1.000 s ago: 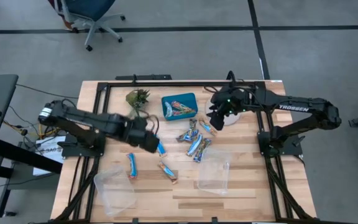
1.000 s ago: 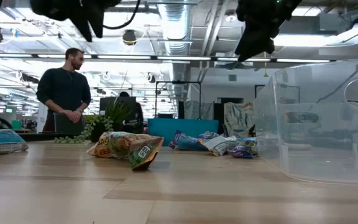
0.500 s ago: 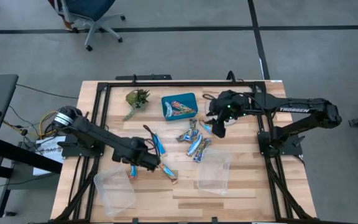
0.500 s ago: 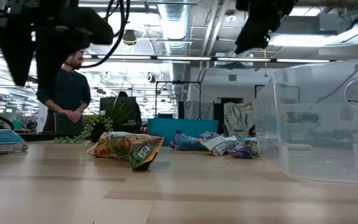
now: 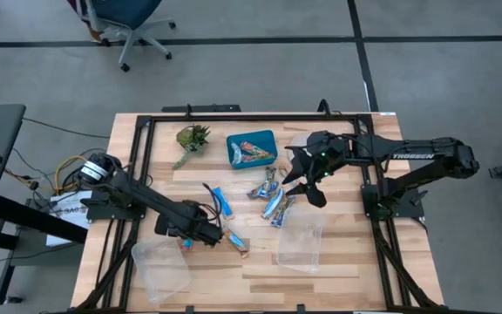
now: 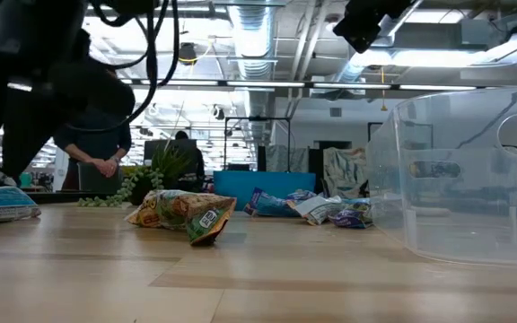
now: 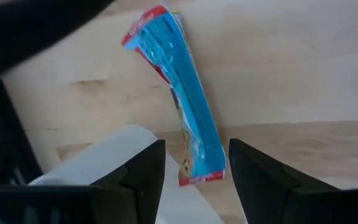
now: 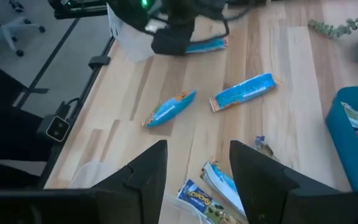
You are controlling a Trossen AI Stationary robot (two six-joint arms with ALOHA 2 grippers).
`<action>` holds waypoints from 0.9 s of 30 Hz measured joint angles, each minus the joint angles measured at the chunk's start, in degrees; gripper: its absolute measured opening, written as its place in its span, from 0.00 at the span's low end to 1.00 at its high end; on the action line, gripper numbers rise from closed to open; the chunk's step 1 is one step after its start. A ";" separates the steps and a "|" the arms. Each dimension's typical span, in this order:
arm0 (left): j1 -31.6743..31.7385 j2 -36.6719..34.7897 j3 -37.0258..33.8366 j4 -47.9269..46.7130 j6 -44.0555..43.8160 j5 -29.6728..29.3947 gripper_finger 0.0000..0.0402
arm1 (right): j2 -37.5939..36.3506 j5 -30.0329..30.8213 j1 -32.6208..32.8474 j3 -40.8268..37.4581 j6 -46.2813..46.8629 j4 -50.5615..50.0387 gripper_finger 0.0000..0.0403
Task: Pick and place Granola Bars by type
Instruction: Put the red granola bar into the blue bin
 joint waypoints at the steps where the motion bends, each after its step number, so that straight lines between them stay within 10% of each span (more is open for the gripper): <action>1: -0.11 -0.04 -0.59 0.42 -0.49 -0.04 0.43 | 0.00 0.02 0.05 0.00 -0.19 0.09 0.41; 15: -0.11 -0.04 -8.52 11.35 -1.54 2.47 0.40 | 0.00 0.01 -0.12 0.00 -1.13 0.99 0.41; 27: -0.09 -0.02 -8.50 13.67 -0.06 1.75 0.04 | 0.00 0.15 -0.29 0.00 -1.04 1.19 0.41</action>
